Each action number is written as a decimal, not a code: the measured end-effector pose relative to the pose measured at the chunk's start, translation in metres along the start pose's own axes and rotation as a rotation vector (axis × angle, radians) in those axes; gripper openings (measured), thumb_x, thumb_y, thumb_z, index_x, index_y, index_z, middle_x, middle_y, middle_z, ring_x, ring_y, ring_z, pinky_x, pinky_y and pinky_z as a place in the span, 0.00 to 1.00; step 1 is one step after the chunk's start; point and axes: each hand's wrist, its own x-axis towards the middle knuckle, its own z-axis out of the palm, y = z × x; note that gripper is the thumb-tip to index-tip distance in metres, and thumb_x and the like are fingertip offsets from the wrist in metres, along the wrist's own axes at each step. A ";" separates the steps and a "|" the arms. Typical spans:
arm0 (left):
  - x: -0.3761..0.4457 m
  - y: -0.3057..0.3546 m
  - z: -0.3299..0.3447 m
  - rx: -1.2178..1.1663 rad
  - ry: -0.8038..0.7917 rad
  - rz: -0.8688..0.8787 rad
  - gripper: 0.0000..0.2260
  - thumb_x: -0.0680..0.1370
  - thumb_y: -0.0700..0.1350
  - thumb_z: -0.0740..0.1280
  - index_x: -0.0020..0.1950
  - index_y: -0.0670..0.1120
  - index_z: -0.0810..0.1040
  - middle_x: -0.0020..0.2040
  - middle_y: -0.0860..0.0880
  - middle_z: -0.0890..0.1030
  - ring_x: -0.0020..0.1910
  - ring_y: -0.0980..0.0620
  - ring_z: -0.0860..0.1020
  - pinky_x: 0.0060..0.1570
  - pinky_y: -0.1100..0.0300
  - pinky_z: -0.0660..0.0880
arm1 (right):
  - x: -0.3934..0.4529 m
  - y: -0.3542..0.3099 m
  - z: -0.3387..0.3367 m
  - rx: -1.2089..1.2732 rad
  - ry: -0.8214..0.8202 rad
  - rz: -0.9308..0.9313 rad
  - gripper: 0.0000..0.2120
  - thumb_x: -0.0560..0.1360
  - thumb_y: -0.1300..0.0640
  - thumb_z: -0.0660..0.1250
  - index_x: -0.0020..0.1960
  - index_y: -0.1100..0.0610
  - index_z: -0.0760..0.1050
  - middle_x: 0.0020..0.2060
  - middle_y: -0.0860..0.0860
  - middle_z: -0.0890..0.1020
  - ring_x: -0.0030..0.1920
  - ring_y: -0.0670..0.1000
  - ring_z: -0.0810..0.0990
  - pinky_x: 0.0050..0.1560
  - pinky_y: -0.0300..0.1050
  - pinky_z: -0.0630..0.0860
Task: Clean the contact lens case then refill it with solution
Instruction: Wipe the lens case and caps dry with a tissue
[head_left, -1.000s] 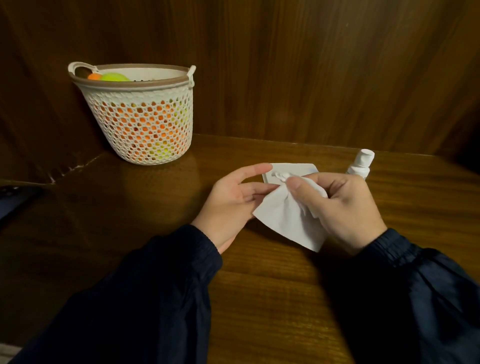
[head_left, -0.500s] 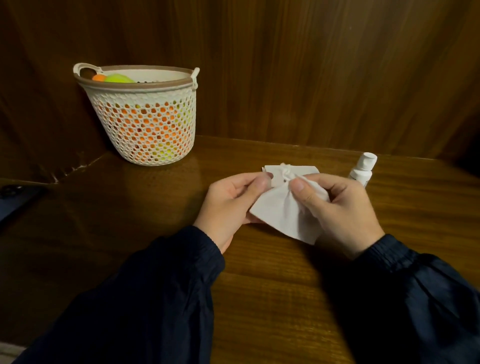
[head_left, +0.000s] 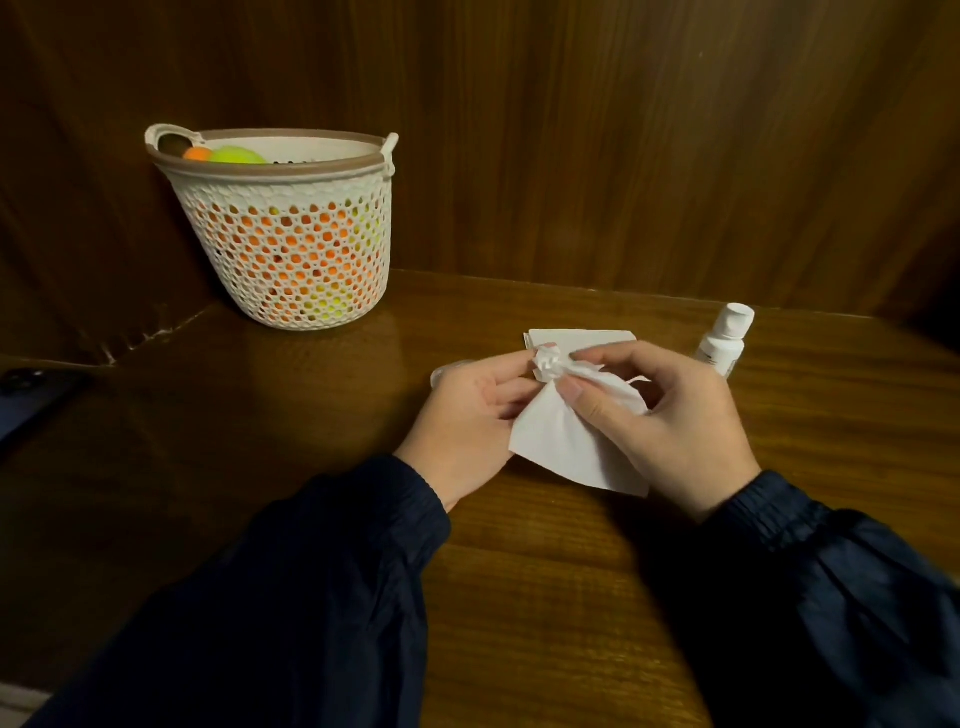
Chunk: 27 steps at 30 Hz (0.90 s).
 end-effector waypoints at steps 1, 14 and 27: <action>0.000 0.000 -0.001 0.006 0.000 0.000 0.24 0.80 0.36 0.73 0.74 0.53 0.78 0.62 0.53 0.87 0.62 0.53 0.85 0.57 0.53 0.84 | 0.000 0.000 0.000 -0.008 -0.009 -0.011 0.09 0.74 0.39 0.77 0.52 0.39 0.85 0.47 0.34 0.85 0.50 0.41 0.83 0.45 0.38 0.81; -0.004 0.004 0.000 -0.108 0.090 -0.034 0.13 0.79 0.37 0.74 0.61 0.48 0.86 0.57 0.50 0.89 0.59 0.53 0.87 0.53 0.59 0.84 | 0.003 -0.005 -0.009 0.279 -0.116 0.125 0.14 0.82 0.48 0.70 0.43 0.53 0.87 0.41 0.55 0.89 0.44 0.61 0.88 0.45 0.69 0.84; -0.005 0.004 -0.004 -0.241 0.048 -0.014 0.13 0.84 0.37 0.67 0.66 0.44 0.84 0.60 0.43 0.88 0.62 0.41 0.84 0.57 0.53 0.84 | 0.007 0.000 -0.017 0.527 -0.201 0.182 0.13 0.69 0.44 0.78 0.49 0.49 0.90 0.48 0.51 0.91 0.47 0.50 0.89 0.40 0.39 0.82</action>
